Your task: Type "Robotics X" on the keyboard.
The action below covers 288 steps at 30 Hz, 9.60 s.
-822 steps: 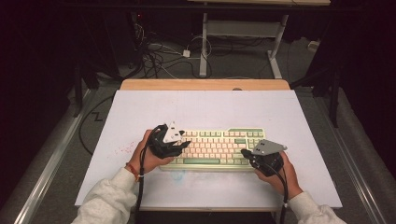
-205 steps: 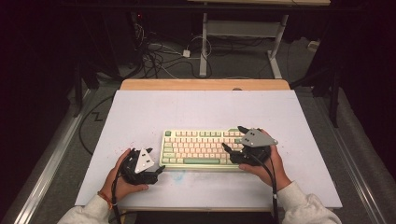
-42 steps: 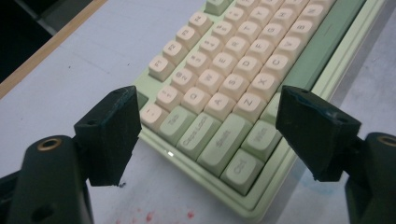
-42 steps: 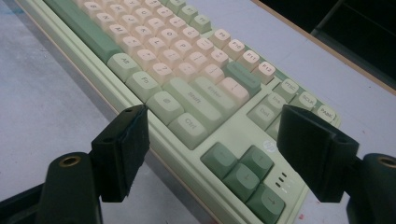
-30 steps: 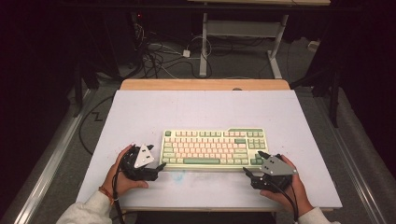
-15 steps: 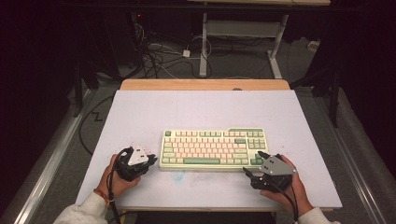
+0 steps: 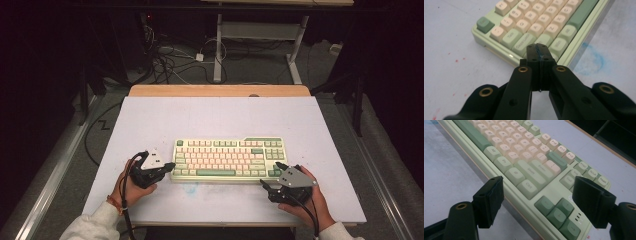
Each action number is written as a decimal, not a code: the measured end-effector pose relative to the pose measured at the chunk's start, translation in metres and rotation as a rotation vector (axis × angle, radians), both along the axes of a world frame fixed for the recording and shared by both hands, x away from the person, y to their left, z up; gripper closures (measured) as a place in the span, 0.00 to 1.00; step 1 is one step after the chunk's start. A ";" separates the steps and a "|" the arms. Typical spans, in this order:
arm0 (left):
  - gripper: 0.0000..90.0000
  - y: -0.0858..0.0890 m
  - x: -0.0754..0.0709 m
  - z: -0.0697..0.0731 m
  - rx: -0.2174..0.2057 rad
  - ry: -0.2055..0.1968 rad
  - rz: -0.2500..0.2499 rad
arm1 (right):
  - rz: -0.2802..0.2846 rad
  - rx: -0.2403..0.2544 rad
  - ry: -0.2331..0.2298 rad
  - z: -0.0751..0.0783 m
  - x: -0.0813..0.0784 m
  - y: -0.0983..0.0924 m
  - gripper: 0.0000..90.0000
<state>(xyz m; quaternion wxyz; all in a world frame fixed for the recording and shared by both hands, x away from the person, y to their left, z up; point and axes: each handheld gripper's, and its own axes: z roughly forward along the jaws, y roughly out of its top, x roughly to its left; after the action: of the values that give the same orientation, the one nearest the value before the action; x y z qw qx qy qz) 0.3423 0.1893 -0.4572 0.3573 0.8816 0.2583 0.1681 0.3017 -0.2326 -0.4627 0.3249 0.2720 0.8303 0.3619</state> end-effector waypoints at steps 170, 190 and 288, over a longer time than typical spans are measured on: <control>0.92 -0.115 0.017 0.016 0.111 -0.022 -0.243 | 0.003 -0.034 0.028 -0.003 0.001 -0.004 0.29; 0.56 -0.095 0.013 0.025 0.078 -0.134 -0.141 | 0.004 -0.032 0.030 -0.003 0.001 -0.004 0.29; 0.50 0.004 -0.024 -0.012 0.088 -0.084 0.085 | 0.084 -0.010 0.204 0.001 0.056 0.023 1.00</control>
<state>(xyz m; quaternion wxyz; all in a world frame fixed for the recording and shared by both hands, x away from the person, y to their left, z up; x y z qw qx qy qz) 0.3182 0.1928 -0.4693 0.3215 0.8769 0.2725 0.2313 0.3577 -0.2098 -0.4622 0.2248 0.2706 0.8716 0.3415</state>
